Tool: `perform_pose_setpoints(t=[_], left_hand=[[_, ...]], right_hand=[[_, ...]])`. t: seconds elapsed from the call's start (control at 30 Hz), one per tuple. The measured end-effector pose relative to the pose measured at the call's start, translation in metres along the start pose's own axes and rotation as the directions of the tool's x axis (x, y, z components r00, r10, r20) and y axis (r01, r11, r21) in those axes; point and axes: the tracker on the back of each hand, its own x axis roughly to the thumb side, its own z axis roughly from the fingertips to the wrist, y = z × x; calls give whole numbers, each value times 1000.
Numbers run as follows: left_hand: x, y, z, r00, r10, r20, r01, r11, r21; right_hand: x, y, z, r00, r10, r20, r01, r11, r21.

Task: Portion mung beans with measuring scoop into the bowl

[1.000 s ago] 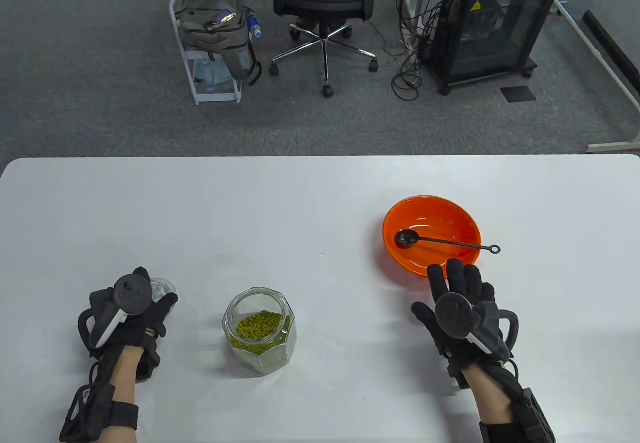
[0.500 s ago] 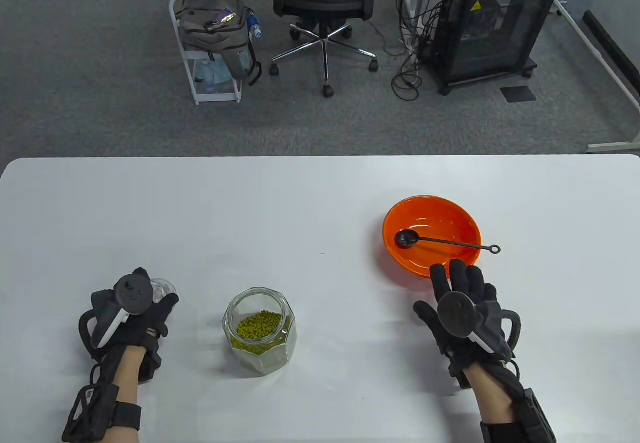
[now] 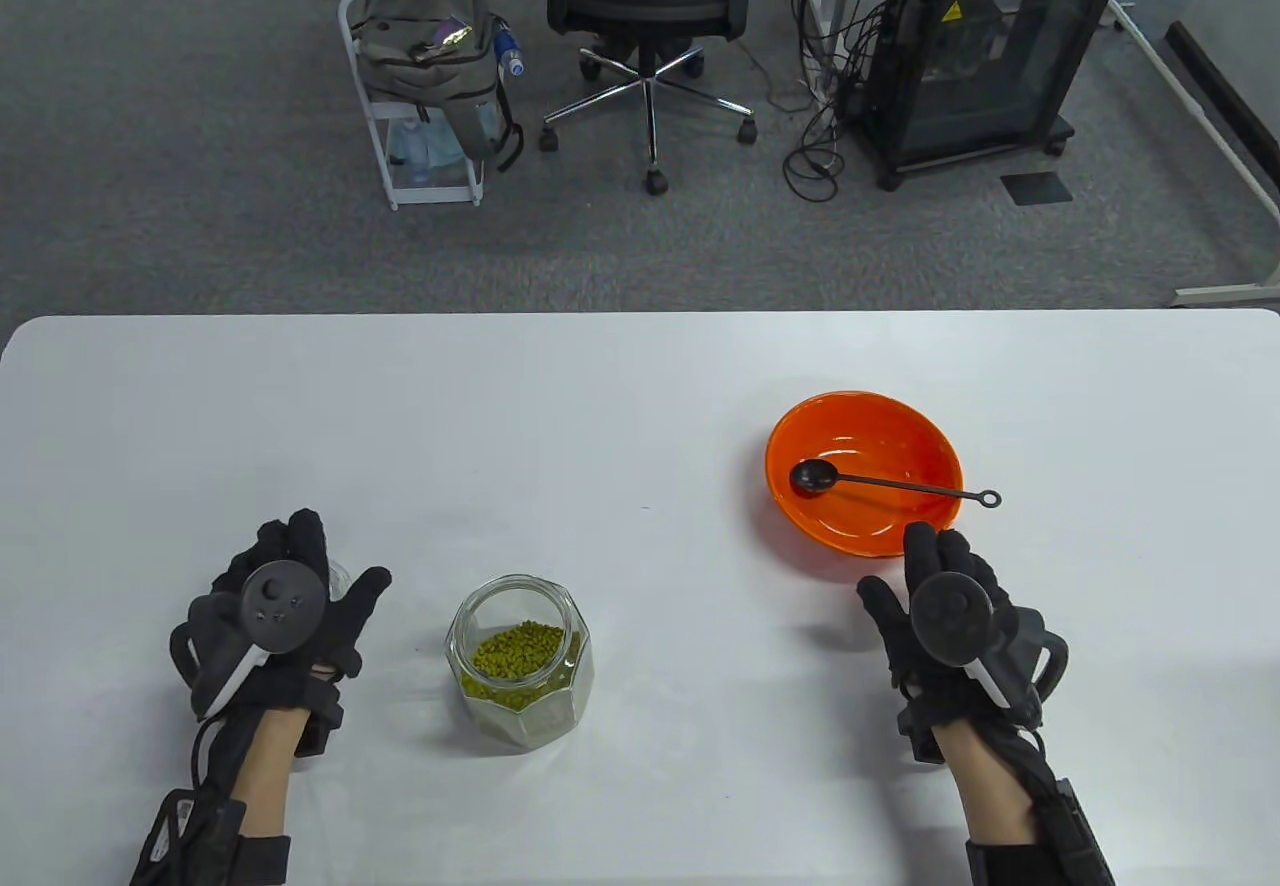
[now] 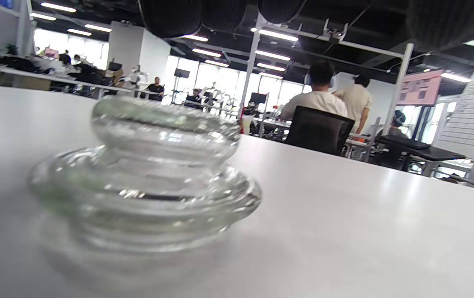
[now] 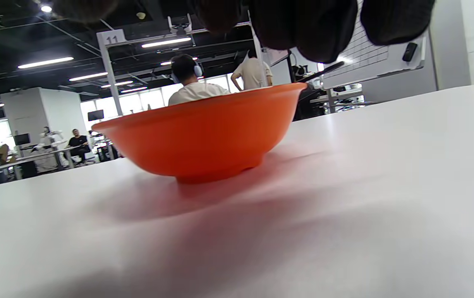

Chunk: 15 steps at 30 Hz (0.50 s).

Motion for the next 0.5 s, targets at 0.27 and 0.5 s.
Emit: perform_pose_setpoints(t=[0.27, 0.5], left_hand=[[24, 10, 9, 995, -1, 96, -1, 1000, 22], [36, 13, 14, 990, -14, 142, 8, 999, 40]], right_hand=[[-17, 2, -6, 986, -40, -163, 33, 998, -44], [-24, 7, -17, 933, -128, -338, 134, 991, -5]])
